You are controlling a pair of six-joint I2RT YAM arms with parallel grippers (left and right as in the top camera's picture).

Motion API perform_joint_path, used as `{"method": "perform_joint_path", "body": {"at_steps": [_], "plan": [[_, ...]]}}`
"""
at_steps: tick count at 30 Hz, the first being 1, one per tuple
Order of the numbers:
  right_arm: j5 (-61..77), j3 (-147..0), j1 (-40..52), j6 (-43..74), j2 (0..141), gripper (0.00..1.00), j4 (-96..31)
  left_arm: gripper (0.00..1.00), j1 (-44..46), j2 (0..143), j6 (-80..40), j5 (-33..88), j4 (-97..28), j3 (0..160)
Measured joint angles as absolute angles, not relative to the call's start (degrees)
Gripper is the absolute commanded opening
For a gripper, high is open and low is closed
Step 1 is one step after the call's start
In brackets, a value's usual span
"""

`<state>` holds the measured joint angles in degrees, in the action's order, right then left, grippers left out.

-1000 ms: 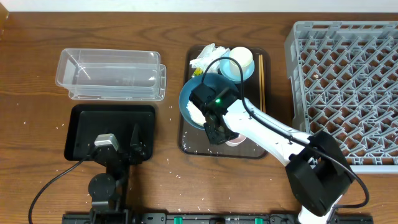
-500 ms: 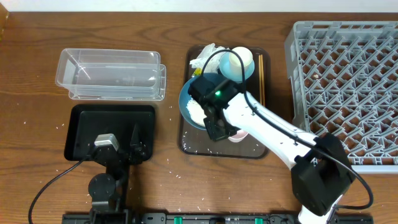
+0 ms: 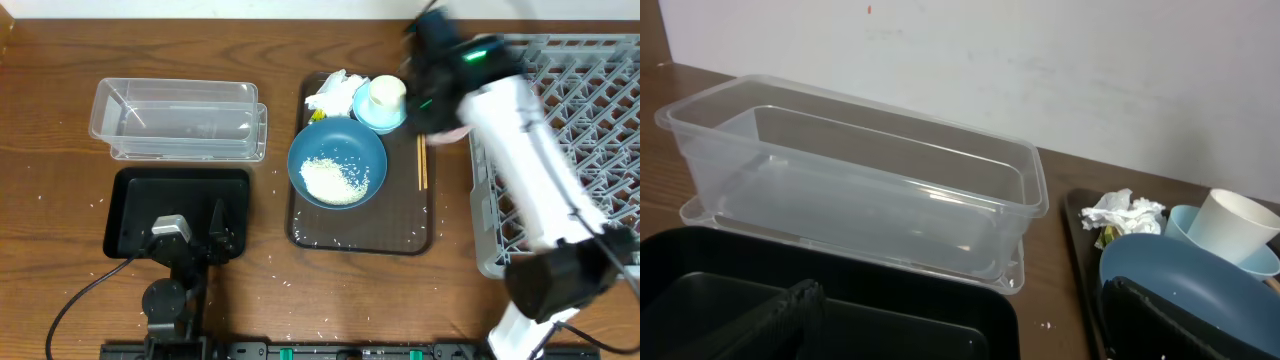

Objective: Sort waste into correct bins and load items into the dishwasher rack
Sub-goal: 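Carry the pink cup to the dish rack and release it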

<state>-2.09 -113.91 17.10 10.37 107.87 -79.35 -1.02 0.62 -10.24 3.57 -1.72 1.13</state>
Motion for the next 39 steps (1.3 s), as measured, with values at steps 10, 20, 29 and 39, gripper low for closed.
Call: {"method": "perform_joint_path", "body": {"at_steps": [10, 20, 29, 39], "plan": [[23.6, -114.7, -16.6, 0.7, 104.9, 0.01, -66.6, 0.91, -1.0, 0.6, -10.2, 3.6, -1.7, 1.1], [49.9, -103.0, -41.1, -0.7, 105.0, 0.01, -49.9, 0.91, -1.0, 0.6, -10.2, 3.6, -1.7, 1.1], [71.7, -83.6, -49.4, 0.5, 105.5, 0.01, -19.2, 0.91, -1.0, 0.6, -10.2, 3.6, -1.7, 1.1], [72.6, -76.2, -47.7, 2.6, 105.5, 0.01, -11.9, 0.91, -1.0, 0.6, -10.2, 3.6, -1.7, 1.1]]}}
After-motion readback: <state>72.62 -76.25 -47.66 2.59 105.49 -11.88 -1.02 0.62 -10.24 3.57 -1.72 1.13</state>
